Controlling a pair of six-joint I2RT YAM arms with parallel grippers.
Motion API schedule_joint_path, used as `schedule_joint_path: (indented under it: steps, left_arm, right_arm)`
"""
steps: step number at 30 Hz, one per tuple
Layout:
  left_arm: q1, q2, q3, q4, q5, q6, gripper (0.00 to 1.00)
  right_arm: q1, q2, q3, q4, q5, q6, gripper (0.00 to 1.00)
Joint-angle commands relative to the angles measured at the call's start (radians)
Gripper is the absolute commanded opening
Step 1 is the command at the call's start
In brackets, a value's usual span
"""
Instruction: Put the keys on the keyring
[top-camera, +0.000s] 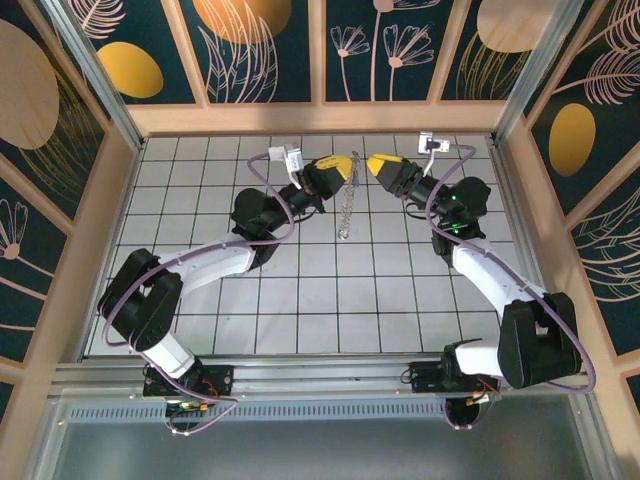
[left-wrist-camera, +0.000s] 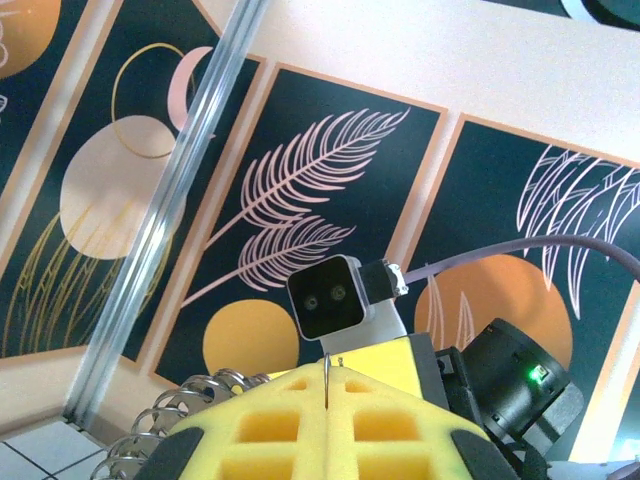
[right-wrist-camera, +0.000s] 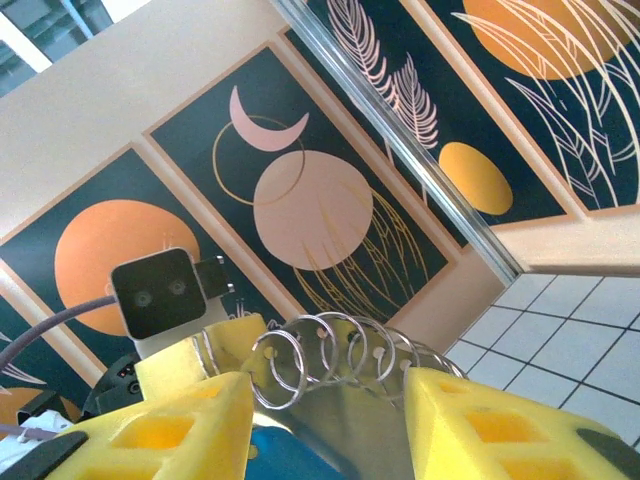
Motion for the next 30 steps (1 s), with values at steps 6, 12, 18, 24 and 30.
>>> schedule_joint_path:
  steps: [6,12,18,24,30]
  left_arm:
    - [0.005,0.038,0.044,0.087,0.015,-0.12,0.0]
    - [0.004,0.055,0.049,0.101,0.009,-0.154,0.0]
    - [0.004,0.055,0.051,0.097,0.003,-0.157,0.0]
    - [0.005,0.055,0.051,0.095,-0.007,-0.155,0.0]
    - [0.005,0.06,0.054,0.101,-0.011,-0.159,0.0]
  right_arm:
    - [0.01,0.001,0.029,0.137,0.02,0.031,0.39]
    - [0.03,0.031,0.045,0.142,0.01,0.035,0.35]
    - [0.043,0.04,0.028,0.142,0.01,0.034,0.31]
    - [0.043,0.015,-0.022,0.134,0.019,0.027,0.28]
    - [0.043,-0.005,-0.052,0.121,0.022,0.019,0.25]
